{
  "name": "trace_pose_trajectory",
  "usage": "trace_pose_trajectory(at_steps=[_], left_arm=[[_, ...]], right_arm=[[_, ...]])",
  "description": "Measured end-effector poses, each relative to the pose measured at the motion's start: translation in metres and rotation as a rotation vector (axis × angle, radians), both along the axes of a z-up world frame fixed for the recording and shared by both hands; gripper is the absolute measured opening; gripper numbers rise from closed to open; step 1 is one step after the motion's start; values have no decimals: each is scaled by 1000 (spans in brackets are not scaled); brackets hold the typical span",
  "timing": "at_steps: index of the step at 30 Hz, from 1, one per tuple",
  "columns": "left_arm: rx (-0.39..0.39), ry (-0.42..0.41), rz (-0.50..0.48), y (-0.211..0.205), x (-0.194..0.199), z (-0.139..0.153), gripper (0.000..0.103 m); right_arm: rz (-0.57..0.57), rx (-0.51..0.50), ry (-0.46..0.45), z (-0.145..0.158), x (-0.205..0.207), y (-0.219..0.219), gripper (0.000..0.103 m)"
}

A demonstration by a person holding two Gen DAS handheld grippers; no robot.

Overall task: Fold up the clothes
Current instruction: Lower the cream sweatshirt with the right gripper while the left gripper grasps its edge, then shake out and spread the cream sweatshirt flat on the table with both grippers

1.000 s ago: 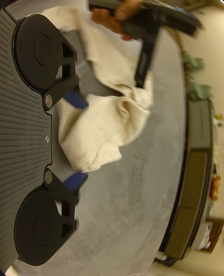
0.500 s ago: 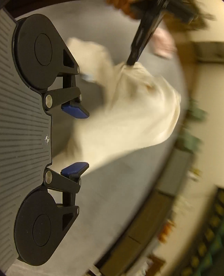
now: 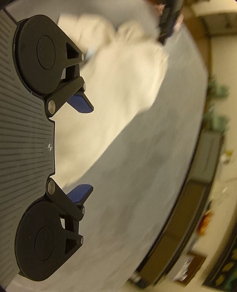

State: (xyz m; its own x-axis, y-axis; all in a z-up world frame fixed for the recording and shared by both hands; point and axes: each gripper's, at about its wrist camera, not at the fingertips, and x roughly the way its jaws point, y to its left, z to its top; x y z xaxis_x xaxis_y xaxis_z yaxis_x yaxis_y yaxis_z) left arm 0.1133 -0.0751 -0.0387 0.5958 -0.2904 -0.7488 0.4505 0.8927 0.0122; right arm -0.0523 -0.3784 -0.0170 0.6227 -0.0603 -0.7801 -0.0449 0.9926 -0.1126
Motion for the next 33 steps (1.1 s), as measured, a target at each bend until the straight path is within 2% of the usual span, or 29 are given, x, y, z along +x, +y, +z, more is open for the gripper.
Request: trace_pose_trajectory(at_steps=[3,5,7,9,12,14,15,16,17,18,19,20,21,22,24,26,30,32,33], left_arm=[[3,20,-70,-14,21,-14,74],[5,34,-117,-23,35,-23,61],[2,42,-167,-31,44,-30,30],[-28,30,-149,-26,48,-27,22],[-81,11,-84,-16,56,-19,20],[-115,-2,-41,-9,62,-15,20],[-133,-8,-19,-5,64,-12,20],[-150,-14,2,-1,67,-10,24],[-167,-20,24,2,70,-8,28],[-185,-27,46,6,73,-5,42],[-202,-33,67,9,75,-3,62],[-219,-39,89,13,78,0,64],[-236,-45,111,16,81,2,64],[-246,-35,122,19,82,3,64],[-238,-20,108,24,74,9,64],[-219,-49,64,26,56,19,64],[-156,-64,-107,21,8,25,64],[-117,-79,-157,15,-11,17,64],[-99,-83,-164,11,-16,10,64]], right_arm=[[-60,60,67,-17,8,-24,71],[-43,106,66,-17,9,-30,62],[8,123,71,-14,12,-25,25],[43,88,70,-13,14,-15,8],[55,33,28,1,16,-8,6],[18,11,-55,18,20,-12,6],[-19,-1,-74,16,24,-14,6],[-56,-12,-93,14,27,-16,10],[-93,-24,-113,12,30,-18,21],[-130,-35,-132,11,34,-20,62],[-168,-47,-151,9,37,-22,97],[-205,-59,-170,7,40,-24,97],[-242,-70,-189,5,44,-26,87],[-273,-77,-205,3,46,-26,81],[-207,-9,-184,8,36,-6,82],[-52,68,-163,15,22,28,82],[249,149,-73,8,-12,96,86],[313,125,-30,-4,-19,121,83],[327,111,-10,-10,-21,131,75]])
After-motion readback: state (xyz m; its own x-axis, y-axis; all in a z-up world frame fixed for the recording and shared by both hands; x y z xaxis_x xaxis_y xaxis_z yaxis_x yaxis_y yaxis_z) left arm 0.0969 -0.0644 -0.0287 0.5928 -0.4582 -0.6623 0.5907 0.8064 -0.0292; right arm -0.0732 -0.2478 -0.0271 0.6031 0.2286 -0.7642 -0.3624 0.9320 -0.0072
